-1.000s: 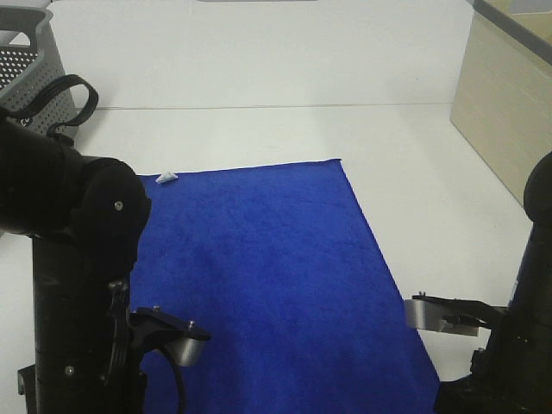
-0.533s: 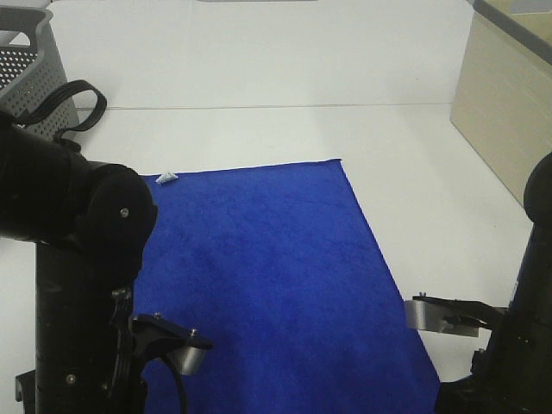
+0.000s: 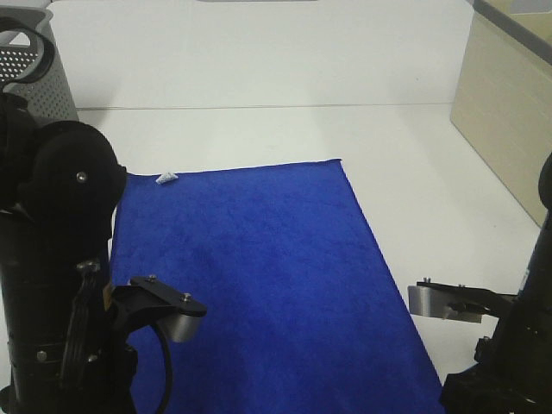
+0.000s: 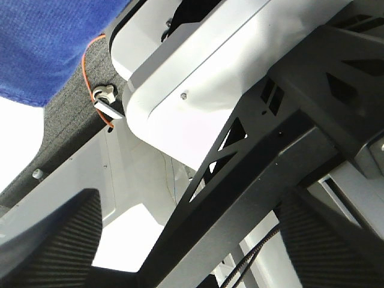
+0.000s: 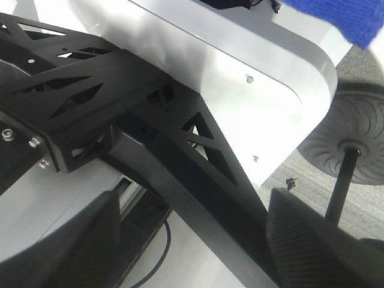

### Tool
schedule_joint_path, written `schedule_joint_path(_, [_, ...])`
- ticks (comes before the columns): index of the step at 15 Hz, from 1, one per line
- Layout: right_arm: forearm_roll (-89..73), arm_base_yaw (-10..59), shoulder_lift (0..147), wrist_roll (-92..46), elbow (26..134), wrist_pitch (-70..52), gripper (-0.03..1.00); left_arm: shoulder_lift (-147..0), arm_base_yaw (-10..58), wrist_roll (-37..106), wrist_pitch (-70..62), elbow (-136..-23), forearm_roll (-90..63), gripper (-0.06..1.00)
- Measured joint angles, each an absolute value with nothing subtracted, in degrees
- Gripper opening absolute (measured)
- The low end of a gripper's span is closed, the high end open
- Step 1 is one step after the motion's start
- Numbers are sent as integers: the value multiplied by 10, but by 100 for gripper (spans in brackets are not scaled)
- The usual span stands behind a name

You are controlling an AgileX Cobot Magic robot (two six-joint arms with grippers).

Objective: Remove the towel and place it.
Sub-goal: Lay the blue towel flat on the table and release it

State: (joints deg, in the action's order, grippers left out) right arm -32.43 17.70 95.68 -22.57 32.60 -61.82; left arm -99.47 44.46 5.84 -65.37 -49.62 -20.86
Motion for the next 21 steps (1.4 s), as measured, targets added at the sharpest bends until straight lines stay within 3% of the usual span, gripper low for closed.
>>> schedule_joint_path(4, [-315,177,924,-171,359,-626,68,-971,438,32,-611,-496,-206,76])
schedule_joint_path(10, [-203,170,885,-70,516,-644,70,-961,292,52,-580,-496,-205,76])
schedule_joint_path(14, [-219,97,926,-94,658,-668,70,-961,179,88,-572,-504,-201,76])
schedule_joint_path(21, [-229,81,1125,-123,909,-694,70,-1045,104,114,-552,-713,-195,76])
